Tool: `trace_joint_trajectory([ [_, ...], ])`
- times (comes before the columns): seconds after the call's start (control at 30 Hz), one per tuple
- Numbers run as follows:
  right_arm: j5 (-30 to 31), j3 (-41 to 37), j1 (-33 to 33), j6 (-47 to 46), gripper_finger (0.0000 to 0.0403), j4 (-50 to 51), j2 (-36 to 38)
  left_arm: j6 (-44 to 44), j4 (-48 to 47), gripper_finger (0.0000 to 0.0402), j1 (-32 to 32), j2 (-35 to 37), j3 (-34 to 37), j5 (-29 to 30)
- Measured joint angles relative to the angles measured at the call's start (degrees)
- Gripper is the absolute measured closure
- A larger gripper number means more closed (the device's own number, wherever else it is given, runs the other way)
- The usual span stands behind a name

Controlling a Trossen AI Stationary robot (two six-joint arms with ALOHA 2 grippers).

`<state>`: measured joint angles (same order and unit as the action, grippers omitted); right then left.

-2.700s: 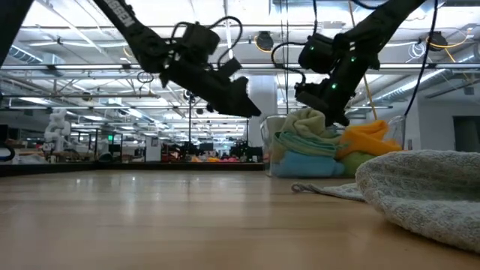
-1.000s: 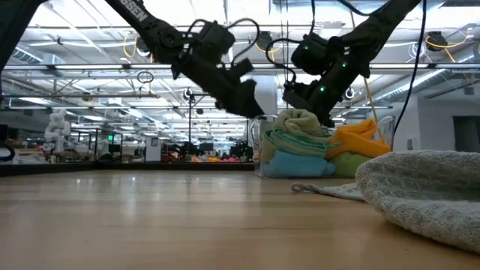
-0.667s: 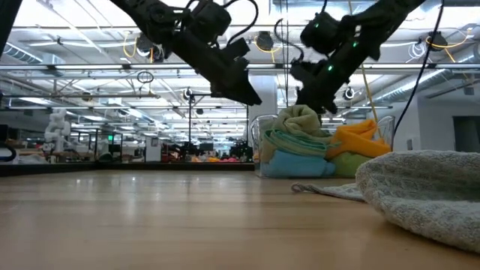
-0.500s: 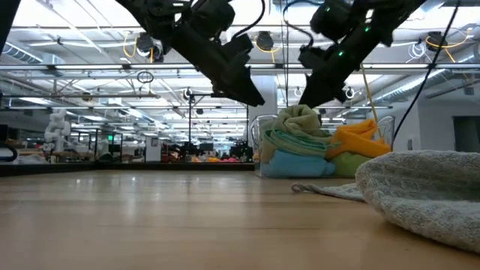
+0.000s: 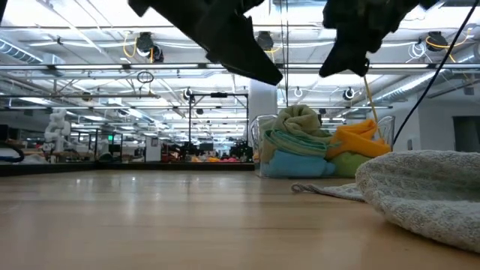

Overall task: Fold microfiber towels
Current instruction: Fold the gray microfiber cloth

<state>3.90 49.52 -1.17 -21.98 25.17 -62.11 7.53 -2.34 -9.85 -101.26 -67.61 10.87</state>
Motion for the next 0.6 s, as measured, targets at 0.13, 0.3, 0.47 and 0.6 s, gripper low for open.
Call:
trace_joint_trajectory([
  [0.13,5.19,0.00,6.08,-4.48,0.0387,2.11,0.75,-4.85,2.08,0.0183,-4.83,-3.58,0.01,4.95],
  [0.3,9.81,0.00,12.22,-7.07,0.0387,2.80,0.71,-9.62,8.42,0.0172,-8.22,-9.75,0.02,5.60],
  [0.47,9.81,0.00,16.09,-6.89,0.0387,2.87,0.73,-13.51,12.39,0.0146,-8.98,-14.30,0.00,5.61],
  [0.6,10.62,-0.30,18.99,-7.18,0.0387,2.44,0.34,-14.81,13.22,0.0142,-8.70,-17.09,0.00,2.13],
])
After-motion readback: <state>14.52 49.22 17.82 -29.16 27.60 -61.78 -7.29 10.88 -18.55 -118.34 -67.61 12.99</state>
